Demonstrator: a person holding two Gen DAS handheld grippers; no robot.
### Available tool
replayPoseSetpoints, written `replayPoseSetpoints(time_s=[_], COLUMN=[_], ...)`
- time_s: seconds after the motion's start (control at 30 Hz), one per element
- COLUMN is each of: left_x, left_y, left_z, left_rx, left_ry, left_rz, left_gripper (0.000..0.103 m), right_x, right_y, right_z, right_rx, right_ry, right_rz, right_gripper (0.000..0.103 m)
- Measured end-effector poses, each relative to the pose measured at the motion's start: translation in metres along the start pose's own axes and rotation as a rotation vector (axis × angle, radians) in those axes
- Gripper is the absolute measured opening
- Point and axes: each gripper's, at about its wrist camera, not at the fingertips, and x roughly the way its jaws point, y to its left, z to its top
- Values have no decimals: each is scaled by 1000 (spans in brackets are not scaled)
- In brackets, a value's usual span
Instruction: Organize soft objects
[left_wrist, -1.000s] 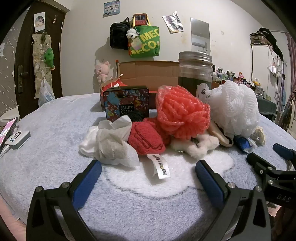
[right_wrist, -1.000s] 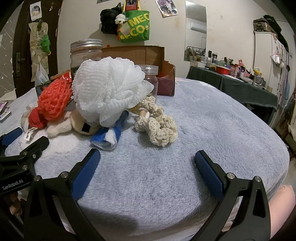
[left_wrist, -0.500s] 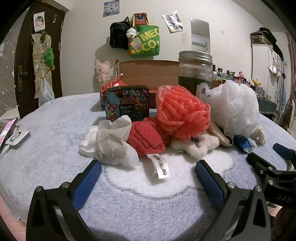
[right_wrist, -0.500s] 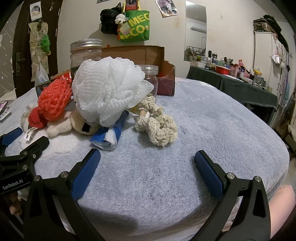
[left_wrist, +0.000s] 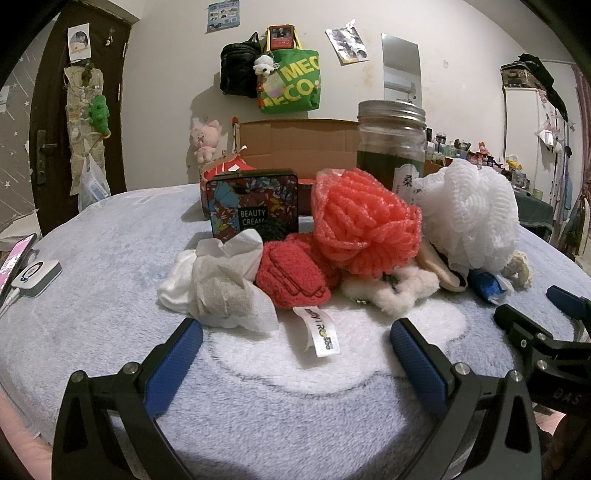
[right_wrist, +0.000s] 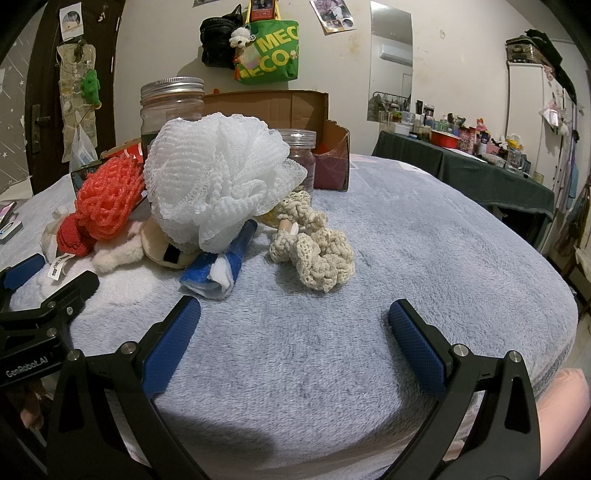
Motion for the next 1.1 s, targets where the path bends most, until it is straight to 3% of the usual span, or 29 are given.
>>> replayPoseSetpoints(time_s=[0.57, 0.97, 1.1], left_x=[-8, -8, -4], left_y=[15, 52, 67], left_z=[28, 49, 55], left_rx=[0, -3, -3], left_ry=[26, 53, 73], left_rz=[-74, -45, -31], left_gripper=[103, 103, 99], right_x=[-4, 3, 8], right_y=[-11, -28, -33], right_z=[19, 35, 37], right_rx=[-6, -3, -5], right_ry=[6, 31, 49], right_rz=[57, 50, 53], right_gripper=[103, 103, 103])
